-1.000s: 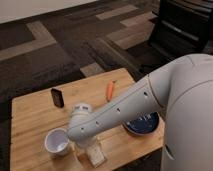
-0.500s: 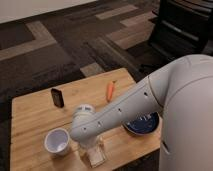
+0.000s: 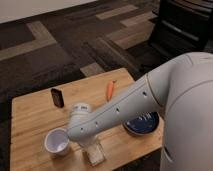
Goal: Place the white sponge in the ceramic cup
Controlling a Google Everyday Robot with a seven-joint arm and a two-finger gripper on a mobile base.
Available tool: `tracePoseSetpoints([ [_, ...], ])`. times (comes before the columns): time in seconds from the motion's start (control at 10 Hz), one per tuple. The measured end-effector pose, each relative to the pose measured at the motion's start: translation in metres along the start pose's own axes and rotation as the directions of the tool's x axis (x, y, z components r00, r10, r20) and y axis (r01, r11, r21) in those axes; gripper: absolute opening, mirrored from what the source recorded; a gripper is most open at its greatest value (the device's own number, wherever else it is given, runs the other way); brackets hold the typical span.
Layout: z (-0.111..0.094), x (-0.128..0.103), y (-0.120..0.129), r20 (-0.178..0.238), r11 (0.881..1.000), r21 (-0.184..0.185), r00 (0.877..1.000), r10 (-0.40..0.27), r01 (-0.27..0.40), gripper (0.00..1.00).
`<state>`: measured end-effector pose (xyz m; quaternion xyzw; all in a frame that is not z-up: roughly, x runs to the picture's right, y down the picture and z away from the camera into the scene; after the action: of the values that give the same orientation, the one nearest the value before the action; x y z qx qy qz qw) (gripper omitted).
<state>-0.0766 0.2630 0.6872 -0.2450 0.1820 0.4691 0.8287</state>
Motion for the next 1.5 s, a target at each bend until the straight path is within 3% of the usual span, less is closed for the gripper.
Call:
tracePoseSetpoints([
  [0.5,-0.074,-0.027,-0.025,0.118,0.991,0.129,0.992,0.032,-0.047,0.00],
  [0.7,-0.084,-0.044,-0.036,0.172,0.988,0.134,0.983,0.057,-0.081,0.00],
  [0.9,-0.093,-0.072,-0.050,0.246,0.985,0.140,0.967,0.066,-0.103,0.00],
  [1.0,-0.100,-0.087,-0.057,0.288,0.983,0.148,0.955,0.066,-0.113,0.00],
  [1.2,-0.119,-0.116,-0.057,0.394,0.981,0.157,0.918,0.039,-0.109,0.00],
  [1.4,-0.130,-0.132,-0.040,0.487,0.989,0.129,0.873,0.001,-0.074,0.00],
  [1.5,-0.133,-0.136,-0.031,0.528,0.994,0.096,0.849,-0.007,-0.051,0.00],
])
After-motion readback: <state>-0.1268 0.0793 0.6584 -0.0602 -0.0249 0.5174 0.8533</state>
